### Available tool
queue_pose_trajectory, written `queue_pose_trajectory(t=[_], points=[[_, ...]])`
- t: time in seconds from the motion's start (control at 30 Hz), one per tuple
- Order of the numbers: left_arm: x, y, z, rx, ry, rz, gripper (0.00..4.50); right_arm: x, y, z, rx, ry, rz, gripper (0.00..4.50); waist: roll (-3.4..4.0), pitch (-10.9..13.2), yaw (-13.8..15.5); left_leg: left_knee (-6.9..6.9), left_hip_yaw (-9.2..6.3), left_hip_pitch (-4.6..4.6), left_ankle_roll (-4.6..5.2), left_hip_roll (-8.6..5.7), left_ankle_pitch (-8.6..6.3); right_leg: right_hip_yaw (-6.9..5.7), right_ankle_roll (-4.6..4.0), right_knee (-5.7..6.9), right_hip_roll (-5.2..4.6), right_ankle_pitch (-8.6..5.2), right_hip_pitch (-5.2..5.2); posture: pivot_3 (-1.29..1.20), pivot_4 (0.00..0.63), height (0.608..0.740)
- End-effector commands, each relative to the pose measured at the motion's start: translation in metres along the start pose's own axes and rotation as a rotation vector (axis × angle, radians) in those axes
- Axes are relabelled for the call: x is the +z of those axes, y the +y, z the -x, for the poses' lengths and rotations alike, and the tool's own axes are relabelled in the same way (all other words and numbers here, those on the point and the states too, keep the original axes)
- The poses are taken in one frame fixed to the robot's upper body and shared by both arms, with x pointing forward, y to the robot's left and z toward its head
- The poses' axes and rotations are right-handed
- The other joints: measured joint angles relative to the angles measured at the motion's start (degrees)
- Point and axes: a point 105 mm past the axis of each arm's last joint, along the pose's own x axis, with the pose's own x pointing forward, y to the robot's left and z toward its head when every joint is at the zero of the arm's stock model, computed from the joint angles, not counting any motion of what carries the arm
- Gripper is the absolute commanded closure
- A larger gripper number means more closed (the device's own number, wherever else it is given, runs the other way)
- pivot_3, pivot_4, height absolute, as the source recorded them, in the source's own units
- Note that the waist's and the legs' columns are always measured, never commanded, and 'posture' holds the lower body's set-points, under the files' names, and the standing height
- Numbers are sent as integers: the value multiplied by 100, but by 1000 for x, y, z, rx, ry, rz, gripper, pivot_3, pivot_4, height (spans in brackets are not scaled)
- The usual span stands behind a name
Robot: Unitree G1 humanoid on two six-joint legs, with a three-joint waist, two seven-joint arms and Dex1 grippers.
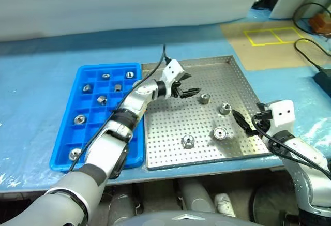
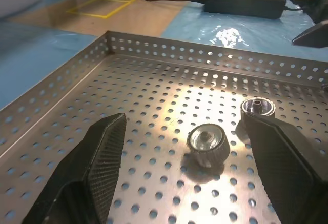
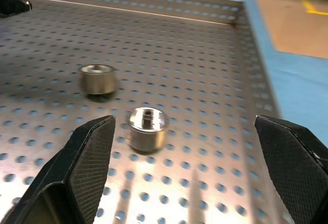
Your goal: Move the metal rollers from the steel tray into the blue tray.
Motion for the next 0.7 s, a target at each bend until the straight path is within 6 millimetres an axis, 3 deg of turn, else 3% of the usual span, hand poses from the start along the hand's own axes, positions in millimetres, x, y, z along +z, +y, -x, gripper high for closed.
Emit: queue_pose_trajectory(t=[0.03, 0.13, 0.23, 0.3, 0.4, 0.7], points=[[6, -3, -14, -12, 4, -29, 661, 18, -10, 10, -73, -64, 33, 0, 1, -1, -194, 6, 0, -5, 15, -9, -12, 0, 1, -7, -9, 0, 1, -873, 150, 740], [-8, -16, -26, -57, 113, -24, 661, 7, -9, 17, -87, -21, 41, 0, 1, -1, -447, 17, 0, -21, 40, -27, -32, -11, 12, -20, -30, -7, 5, -890, 150, 740], [-23, -13, -30, -1, 231, -95, 661, 2, -7, 20, -99, -13, 24, 0, 3, -2, -702, 20, -7, -22, 48, -40, -37, -26, 29, -21, -47, -17, 14, -907, 150, 740], [-20, -10, -31, 34, 225, -92, 661, 1, -5, 21, -96, -10, 22, 0, 6, -2, -840, 22, -20, -22, 49, -63, -39, -42, 82, -19, -72, -41, 18, -911, 150, 740], [-13, 2, -30, 130, 197, -69, 661, -6, -4, 21, -98, 12, 34, 0, 6, -2, -1057, 57, -34, -28, 53, -80, -61, -58, 94, -20, -95, -44, 40, -905, 150, 740], [-12, 37, -2, 260, 188, -57, 661, -12, 2, 11, -48, 33, 58, 0, 5, 0, -1426, 105, -72, -40, 85, -134, -89, -119, 129, -27, -173, -56, 75, -841, 150, 740]])
